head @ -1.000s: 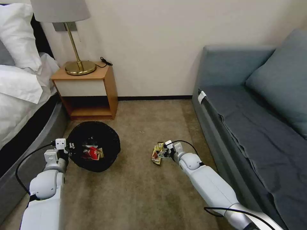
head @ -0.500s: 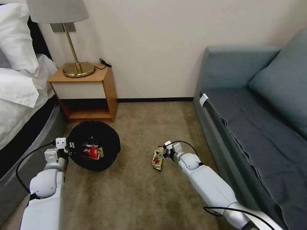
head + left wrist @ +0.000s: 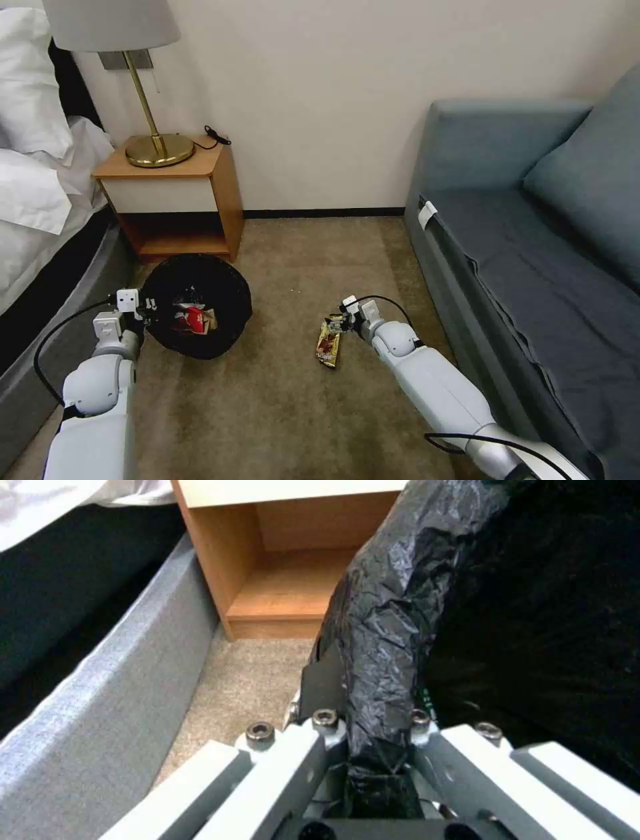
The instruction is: Pick up the trash bin, then pick up the garbage on the floor and place it into the trash bin.
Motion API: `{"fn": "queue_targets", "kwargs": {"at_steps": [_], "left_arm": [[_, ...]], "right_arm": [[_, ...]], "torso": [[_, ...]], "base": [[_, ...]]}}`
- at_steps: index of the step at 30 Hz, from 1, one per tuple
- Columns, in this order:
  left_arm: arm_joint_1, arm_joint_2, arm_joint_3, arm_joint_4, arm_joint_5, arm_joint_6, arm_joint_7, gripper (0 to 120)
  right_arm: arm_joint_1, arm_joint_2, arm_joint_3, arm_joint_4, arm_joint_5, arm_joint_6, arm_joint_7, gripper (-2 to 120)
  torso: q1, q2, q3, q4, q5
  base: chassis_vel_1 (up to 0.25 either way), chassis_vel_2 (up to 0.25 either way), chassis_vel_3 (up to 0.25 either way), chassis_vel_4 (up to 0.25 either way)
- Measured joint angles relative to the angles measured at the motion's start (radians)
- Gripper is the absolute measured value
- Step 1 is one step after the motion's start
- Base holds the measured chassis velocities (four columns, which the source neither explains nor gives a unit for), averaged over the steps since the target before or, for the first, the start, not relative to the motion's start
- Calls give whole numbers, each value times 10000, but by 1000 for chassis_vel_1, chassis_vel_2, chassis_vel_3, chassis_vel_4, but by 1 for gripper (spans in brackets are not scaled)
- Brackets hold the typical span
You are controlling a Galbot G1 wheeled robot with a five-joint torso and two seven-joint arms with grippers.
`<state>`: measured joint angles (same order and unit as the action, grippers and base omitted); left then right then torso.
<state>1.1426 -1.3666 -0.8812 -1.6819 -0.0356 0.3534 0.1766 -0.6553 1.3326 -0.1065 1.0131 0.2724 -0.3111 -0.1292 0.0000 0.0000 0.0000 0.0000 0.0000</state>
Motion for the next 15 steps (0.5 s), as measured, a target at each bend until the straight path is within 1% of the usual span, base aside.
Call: {"fn": "queue_targets", "kwargs": {"at_steps": [15], "left_arm": [[1,84,-42,138,-54,-52,17,1]], "right_arm": [[50,134,-117,-267,-212,-54,-94,100]], "torso": [[0,0,0,-1,0]], "base": [[-46,49,60,-46]]}}
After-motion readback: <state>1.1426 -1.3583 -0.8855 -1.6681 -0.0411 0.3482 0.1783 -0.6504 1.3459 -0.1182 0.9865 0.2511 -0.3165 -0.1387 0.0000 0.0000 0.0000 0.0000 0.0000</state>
